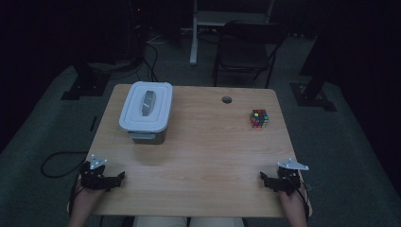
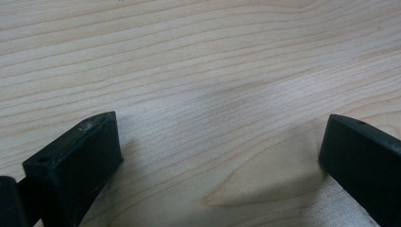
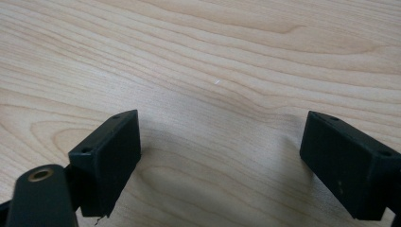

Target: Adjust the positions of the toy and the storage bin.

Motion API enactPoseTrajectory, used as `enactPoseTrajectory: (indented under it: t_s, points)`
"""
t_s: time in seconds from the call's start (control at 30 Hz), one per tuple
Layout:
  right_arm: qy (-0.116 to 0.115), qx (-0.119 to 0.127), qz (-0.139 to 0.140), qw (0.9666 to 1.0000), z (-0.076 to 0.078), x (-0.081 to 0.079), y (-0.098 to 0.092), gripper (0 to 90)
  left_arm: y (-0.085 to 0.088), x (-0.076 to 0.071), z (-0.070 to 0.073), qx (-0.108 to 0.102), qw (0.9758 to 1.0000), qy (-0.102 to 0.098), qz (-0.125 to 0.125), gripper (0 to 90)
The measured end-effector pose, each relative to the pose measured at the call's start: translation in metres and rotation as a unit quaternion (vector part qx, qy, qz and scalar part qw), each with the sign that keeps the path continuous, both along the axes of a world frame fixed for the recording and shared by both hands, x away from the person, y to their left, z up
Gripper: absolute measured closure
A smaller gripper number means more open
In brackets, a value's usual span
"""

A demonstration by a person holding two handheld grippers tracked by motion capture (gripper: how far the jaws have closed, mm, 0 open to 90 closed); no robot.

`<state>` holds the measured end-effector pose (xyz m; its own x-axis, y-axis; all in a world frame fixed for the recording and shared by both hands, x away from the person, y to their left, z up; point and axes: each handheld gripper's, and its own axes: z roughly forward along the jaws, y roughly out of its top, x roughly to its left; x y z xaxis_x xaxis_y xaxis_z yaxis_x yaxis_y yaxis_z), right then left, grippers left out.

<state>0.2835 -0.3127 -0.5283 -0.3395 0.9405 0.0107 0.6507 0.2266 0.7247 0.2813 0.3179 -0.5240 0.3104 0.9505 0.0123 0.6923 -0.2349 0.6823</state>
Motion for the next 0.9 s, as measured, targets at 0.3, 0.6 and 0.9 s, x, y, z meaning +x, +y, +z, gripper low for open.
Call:
enactPoseTrajectory:
  t_s: [0.3,0.6,0.9]
  points:
    - [0.000,0.000,-0.001,1.0000,0.000,-0.001,0.002,13.0,0.000,-0.001,0.000,0.000,1.0000,0.000,0.007,0.6]
    - [0.000,-0.001,0.009,1.0000,0.000,0.005,0.013,12.7,0.006,-0.002,0.002,-0.007,1.0000,-0.007,-0.001,0.6]
    - [-0.013,-0.001,0.016,0.9998,0.010,0.018,0.029,12.8,0.019,0.009,0.010,-0.019,0.9998,0.004,0.010,0.6]
